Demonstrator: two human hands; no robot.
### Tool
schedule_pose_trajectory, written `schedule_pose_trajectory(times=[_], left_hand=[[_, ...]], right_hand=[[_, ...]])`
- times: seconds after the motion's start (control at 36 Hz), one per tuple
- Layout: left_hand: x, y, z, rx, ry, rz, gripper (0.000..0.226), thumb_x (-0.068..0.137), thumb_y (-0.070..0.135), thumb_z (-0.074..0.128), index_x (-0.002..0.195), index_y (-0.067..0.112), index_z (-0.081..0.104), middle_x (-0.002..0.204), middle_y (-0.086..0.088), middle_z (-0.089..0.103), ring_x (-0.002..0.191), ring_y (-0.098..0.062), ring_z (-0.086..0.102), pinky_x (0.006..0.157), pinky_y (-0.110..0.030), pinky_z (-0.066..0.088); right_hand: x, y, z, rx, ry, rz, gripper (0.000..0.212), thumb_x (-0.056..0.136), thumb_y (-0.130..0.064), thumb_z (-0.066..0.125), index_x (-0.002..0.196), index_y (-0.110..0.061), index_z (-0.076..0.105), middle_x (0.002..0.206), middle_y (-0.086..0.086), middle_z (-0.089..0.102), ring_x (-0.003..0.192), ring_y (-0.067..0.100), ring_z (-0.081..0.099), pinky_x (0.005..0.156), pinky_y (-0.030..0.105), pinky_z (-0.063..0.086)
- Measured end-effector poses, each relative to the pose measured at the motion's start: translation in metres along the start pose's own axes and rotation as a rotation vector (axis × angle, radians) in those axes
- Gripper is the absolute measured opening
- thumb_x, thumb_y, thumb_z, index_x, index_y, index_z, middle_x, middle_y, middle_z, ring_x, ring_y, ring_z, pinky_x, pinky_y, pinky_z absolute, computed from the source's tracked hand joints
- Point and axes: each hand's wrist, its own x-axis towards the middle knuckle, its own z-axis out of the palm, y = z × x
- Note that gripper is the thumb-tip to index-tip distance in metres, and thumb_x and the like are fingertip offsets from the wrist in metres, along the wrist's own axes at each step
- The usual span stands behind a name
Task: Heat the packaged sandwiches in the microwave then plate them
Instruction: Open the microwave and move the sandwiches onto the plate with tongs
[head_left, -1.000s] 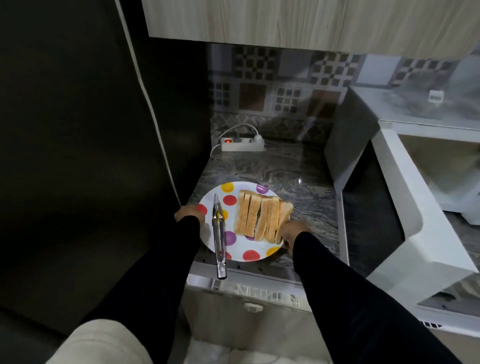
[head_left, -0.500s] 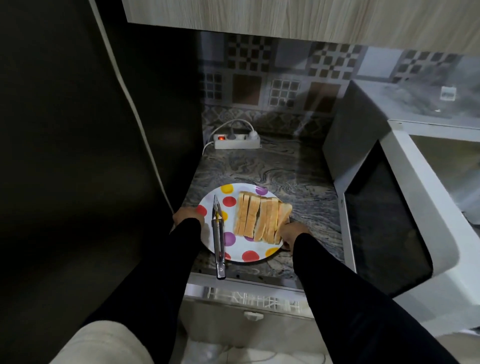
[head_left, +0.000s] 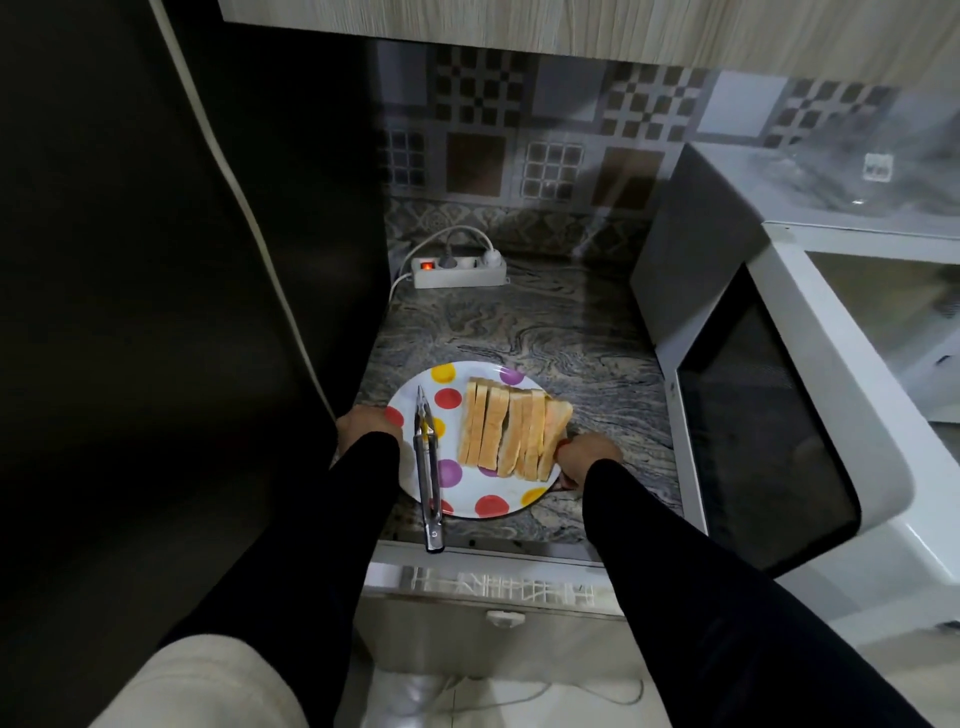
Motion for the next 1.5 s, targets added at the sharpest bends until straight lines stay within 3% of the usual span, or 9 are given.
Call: schedule_pose_trajectory(times=[0.17,0.28,0.5,0.67,0.75,0.86,1.03,1.19,1.5], left_hand=[[-0.006,0.003,-0.008,-0.173,0.045,-0.043,0.039,0.090,0.019,0.055,0.124,-0.001,0.057,0.131,-0.018,0.055,0.122,-0.033,0.053,0.097,-0.036,0.049],[-0.018,0.016,-0.017,-0.221,0.117,0.121,0.039,0.091,0.019,0.052,0.127,0.004,0.058,0.134,-0.018,0.053,0.126,-0.035,0.048,0.101,-0.040,0.047],[-0.069,0.067,-0.026,-0.369,0.175,0.513,0.036,0.091,0.010,0.050,0.124,0.019,0.062,0.128,-0.012,0.060,0.121,-0.029,0.055,0.099,-0.031,0.044],[-0.117,0.106,-0.020,-0.332,0.116,0.885,0.036,0.096,0.014,0.050,0.131,0.016,0.054,0.138,-0.012,0.049,0.132,-0.027,0.041,0.107,-0.029,0.032],[-0.144,0.123,-0.013,-0.321,0.077,1.016,0.036,0.097,0.015,0.048,0.133,0.017,0.051,0.143,-0.009,0.043,0.136,-0.026,0.033,0.110,-0.030,0.027],[-0.174,0.141,-0.006,-0.291,0.101,1.212,0.041,0.094,0.011,0.051,0.134,0.016,0.051,0.139,-0.006,0.047,0.132,-0.023,0.039,0.110,-0.028,0.028],[-0.207,0.163,0.001,-0.254,0.073,1.372,0.049,0.091,0.006,0.052,0.139,0.017,0.046,0.145,-0.004,0.041,0.136,-0.020,0.035,0.114,-0.029,0.027],[-0.231,0.188,0.010,-0.117,0.080,1.426,0.063,0.093,0.006,0.050,0.149,0.025,0.029,0.157,0.000,0.023,0.145,-0.019,0.021,0.116,-0.036,0.026],[-0.269,0.269,0.054,0.011,0.237,1.442,0.074,0.091,-0.002,0.048,0.152,0.023,0.013,0.160,0.004,0.007,0.150,-0.019,0.002,0.117,-0.050,0.018]], right_hand=[[-0.013,-0.001,-0.016,-0.028,0.070,-0.088,0.044,0.096,-0.034,0.050,0.059,-0.008,0.050,0.065,0.006,0.057,0.059,0.017,0.054,0.057,0.022,0.042],[-0.035,-0.006,-0.034,0.007,0.187,-0.132,0.034,0.095,-0.029,0.053,0.106,0.002,0.062,0.115,0.016,0.064,0.108,0.030,0.061,0.076,0.030,0.046],[-0.080,-0.004,-0.080,-0.008,0.672,-0.327,0.029,0.090,-0.012,0.052,0.118,-0.004,0.058,0.128,0.017,0.046,0.122,0.033,0.043,0.097,0.035,0.040],[-0.110,0.018,-0.108,-0.253,1.147,-0.442,0.020,0.071,-0.008,0.071,0.090,-0.006,0.067,0.109,0.017,0.059,0.116,0.036,0.051,0.103,0.049,0.032],[-0.123,0.036,-0.119,-0.410,1.172,-0.385,0.024,0.072,-0.012,0.071,0.095,-0.011,0.064,0.130,0.015,0.055,0.137,0.035,0.038,0.112,0.050,0.009],[-0.144,0.053,-0.123,-0.495,1.216,-0.289,0.029,0.060,-0.010,0.078,0.084,-0.013,0.062,0.129,0.015,0.058,0.135,0.035,0.042,0.109,0.057,0.014],[-0.160,0.070,-0.132,-0.499,1.044,-0.084,0.040,0.090,-0.017,0.048,0.128,-0.009,0.041,0.156,0.023,0.018,0.146,0.042,0.009,0.111,0.066,0.001],[-0.155,0.102,-0.152,-0.490,1.036,0.083,0.043,0.092,-0.019,0.044,0.133,-0.007,0.040,0.147,0.021,0.034,0.138,0.038,0.029,0.111,0.065,0.013],[-0.112,0.185,-0.215,-0.492,1.135,-0.140,0.058,0.073,-0.019,0.064,0.128,-0.010,0.049,0.123,0.006,0.057,0.115,0.025,0.053,0.096,0.048,0.041]])
